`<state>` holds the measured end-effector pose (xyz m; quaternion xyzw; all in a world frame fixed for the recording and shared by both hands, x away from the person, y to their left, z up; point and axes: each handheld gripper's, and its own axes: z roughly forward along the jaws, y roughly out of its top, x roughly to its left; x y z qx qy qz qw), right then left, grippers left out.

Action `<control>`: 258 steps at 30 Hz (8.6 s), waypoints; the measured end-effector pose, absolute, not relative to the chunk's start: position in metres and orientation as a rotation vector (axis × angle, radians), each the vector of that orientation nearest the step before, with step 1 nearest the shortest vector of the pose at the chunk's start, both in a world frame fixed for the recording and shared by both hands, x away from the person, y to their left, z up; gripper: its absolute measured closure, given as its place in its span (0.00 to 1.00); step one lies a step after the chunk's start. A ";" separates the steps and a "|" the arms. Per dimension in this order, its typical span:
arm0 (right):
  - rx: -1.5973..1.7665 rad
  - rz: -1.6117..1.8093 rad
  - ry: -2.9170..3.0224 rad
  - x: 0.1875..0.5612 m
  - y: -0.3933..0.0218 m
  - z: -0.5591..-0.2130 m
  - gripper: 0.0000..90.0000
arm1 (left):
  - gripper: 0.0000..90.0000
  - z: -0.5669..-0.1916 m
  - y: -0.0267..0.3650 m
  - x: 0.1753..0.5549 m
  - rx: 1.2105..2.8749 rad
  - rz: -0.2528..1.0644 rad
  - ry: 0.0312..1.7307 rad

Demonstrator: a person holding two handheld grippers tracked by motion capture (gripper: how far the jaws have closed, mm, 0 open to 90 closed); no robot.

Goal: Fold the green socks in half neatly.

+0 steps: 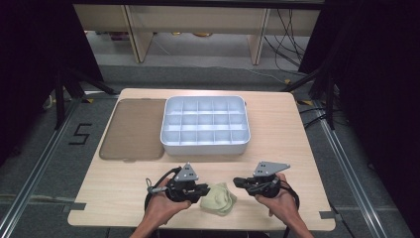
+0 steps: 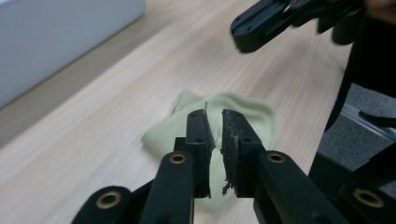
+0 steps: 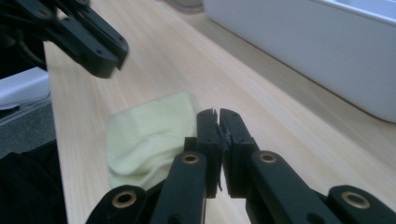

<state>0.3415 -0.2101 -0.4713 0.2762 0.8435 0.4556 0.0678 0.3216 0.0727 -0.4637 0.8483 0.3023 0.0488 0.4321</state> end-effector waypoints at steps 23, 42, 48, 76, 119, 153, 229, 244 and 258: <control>0.670 1.111 2.750 0.326 -0.178 -0.502 1.00 | 0.99 -0.504 0.055 0.316 2.262 0.097 0.746; 0.648 1.088 2.642 0.348 -0.166 -0.491 1.00 | 0.99 -0.498 0.054 0.346 2.263 0.188 0.779; 0.653 1.041 2.644 0.350 -0.169 -0.496 1.00 | 0.99 -0.500 0.054 0.347 2.263 0.188 0.800; 0.656 1.182 2.626 0.331 -0.175 -0.484 1.00 | 0.68 -0.487 0.063 0.296 2.198 0.158 0.830; 0.678 1.220 2.580 0.331 -0.190 -0.481 0.99 | 0.52 -0.501 0.064 0.305 2.150 0.044 1.008; 0.637 1.232 2.611 0.329 -0.187 -0.482 0.99 | 0.93 -0.506 0.057 0.313 2.164 0.164 0.963; 0.755 1.194 2.726 0.335 -0.178 -0.505 1.00 | 0.93 -0.464 0.030 0.285 2.278 0.382 0.653; 0.829 1.218 2.715 0.337 -0.184 -0.504 0.99 | 0.93 -0.488 0.006 0.282 2.351 0.357 0.546; 0.824 1.436 2.553 0.338 -0.196 -0.476 0.99 | 0.92 -0.495 0.005 0.283 2.336 0.333 0.570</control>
